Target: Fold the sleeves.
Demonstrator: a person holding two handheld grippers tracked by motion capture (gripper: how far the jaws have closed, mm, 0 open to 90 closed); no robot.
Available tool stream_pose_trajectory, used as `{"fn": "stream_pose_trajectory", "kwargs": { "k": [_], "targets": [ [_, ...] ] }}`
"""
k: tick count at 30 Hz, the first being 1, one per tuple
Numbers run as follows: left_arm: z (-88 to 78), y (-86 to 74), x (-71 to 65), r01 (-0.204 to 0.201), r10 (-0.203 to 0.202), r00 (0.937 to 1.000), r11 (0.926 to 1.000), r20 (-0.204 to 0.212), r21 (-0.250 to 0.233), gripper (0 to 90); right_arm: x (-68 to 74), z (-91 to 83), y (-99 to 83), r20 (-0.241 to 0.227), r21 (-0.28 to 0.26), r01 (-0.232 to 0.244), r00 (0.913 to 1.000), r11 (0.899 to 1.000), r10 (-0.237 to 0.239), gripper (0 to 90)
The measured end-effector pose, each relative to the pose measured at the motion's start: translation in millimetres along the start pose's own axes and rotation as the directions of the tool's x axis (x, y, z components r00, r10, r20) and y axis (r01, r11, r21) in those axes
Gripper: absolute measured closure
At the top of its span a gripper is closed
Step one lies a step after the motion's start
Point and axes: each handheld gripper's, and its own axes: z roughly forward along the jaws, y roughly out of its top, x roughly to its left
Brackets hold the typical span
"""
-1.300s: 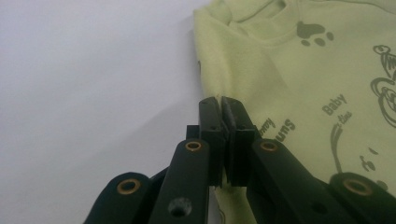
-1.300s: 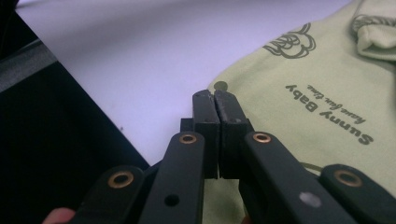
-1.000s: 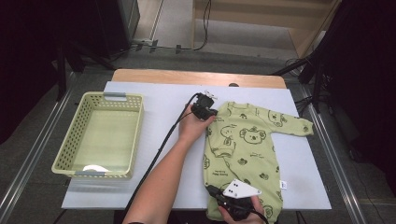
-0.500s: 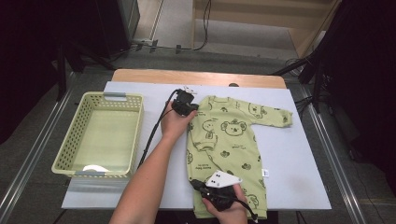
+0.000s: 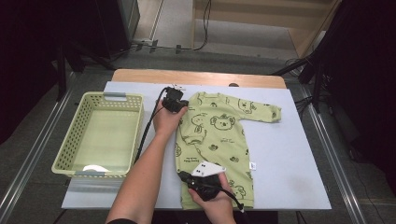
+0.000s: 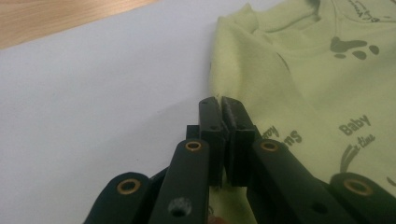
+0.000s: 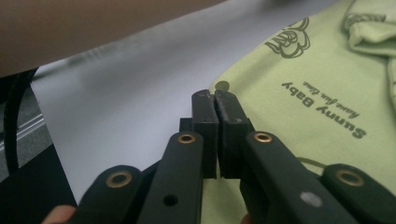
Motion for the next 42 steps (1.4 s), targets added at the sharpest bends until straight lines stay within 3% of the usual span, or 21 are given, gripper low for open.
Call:
{"fn": "stream_pose_trajectory", "kwargs": {
  "k": [3,6,11,14,19,25,28,30,32,40,42],
  "targets": [
    [-3.4,1.2,0.8,0.063,-0.062,0.9979,0.998,0.02,-0.005,82.1,0.8,-4.0,-1.2,-0.044,0.005,0.004,0.999,1.0,-0.004,49.4],
    [-9.5,1.7,-1.0,0.08,-0.078,0.9947,0.9965,0.066,-0.023,68.7,3.5,-15.8,-5.2,-0.058,0.005,0.025,0.998,1.0,-0.025,40.8],
    [-21.1,1.2,-9.8,0.068,-0.062,0.9933,0.9959,0.097,-0.06,46.3,10.1,-30.0,-19.1,-0.077,0.006,0.047,0.9959,0.999,-0.046,43.3],
    [-28.3,-1.5,-15.1,0.087,-0.077,0.9891,0.9929,0.125,-0.081,37.4,17.3,-36.8,-24.9,-0.098,0.007,0.09,0.9912,0.996,-0.089,50.1],
    [-37.3,-11.4,-26.7,0.077,-0.061,0.9863,0.992,0.153,-0.1,25.3,31.5,-37.4,-33.5,-0.11,0.04,0.176,0.9791,0.984,-0.171,54.6],
    [-49.5,-25.3,-39.9,0.058,-0.038,0.9843,0.9917,0.172,-0.114,17.4,39.2,-25.8,-43.5,-0.075,0.082,0.231,0.9714,0.969,-0.225,54.9],
    [-56.1,-33.0,-45.1,0.041,-0.02,0.9851,0.9917,0.171,-0.122,15.9,42.3,-25.9,-43.9,-0.029,0.088,0.258,0.9661,0.962,-0.257,65.6],
    [-60.9,-38.0,-47.3,0.041,-0.018,0.9834,0.9908,0.181,-0.129,15.9,41.0,-25.8,-43.4,-0.042,0.084,0.234,0.972,0.969,-0.231,75.8],
    [-65.8,-42.5,-49.5,0.039,-0.013,0.983,0.9897,0.183,-0.138,15.8,39.7,-25.4,-41.9,-0.045,0.088,0.213,0.9767,0.973,-0.21,78.5],
    [-84.0,-54.3,-60.9,-0.008,0.041,0.9804,0.9851,0.193,-0.172,15.8,40.7,-24.4,-39.6,-0.08,0.064,0.188,0.98,0.98,-0.182,77.9],
    [-86.8,-56.0,-64.0,-0.02,0.054,0.979,0.9844,0.197,-0.175,15.2,38.7,-26.7,-38.6,-0.098,0.037,0.175,0.9804,0.984,-0.171,70.6]
  ]
}}
